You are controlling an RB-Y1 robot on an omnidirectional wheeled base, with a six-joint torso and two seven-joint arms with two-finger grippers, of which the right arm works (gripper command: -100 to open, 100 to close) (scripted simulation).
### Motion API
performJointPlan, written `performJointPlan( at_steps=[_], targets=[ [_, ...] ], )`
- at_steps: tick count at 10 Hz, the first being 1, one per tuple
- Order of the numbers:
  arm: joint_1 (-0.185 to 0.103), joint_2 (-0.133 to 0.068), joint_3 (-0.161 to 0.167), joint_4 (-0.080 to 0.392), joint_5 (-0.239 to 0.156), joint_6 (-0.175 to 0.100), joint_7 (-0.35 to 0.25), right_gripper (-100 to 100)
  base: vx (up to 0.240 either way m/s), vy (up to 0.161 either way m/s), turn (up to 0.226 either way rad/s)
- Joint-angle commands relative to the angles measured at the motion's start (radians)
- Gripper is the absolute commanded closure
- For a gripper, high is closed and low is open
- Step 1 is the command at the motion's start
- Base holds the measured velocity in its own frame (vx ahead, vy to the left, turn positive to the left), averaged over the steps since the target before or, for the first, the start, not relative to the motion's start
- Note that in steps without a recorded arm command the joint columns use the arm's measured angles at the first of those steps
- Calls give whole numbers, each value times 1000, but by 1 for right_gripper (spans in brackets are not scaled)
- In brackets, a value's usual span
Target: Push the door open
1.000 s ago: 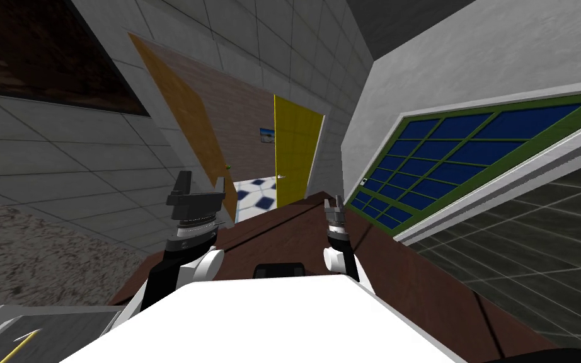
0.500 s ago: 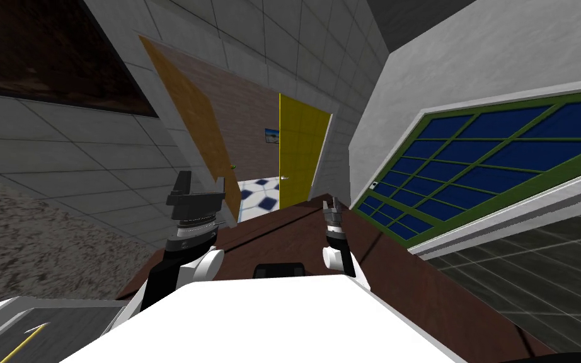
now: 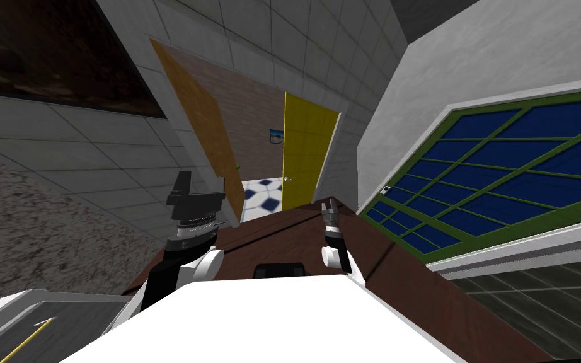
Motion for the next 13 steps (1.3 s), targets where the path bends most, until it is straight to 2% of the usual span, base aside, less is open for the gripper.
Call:
performJointPlan(
  at_steps=[1,7,8,13],
  targets=[
    [-13,-1,-1,30,-3,-1,7,-100,90,-19,119],
    [-74,-13,-13,176,-18,-22,25,-100,94,-26,119],
    [-74,-13,-13,176,-18,-22,25,-100,63,-11,50],
    [-126,-19,-23,302,-30,-40,40,-100,85,-27,124]
  ],
)
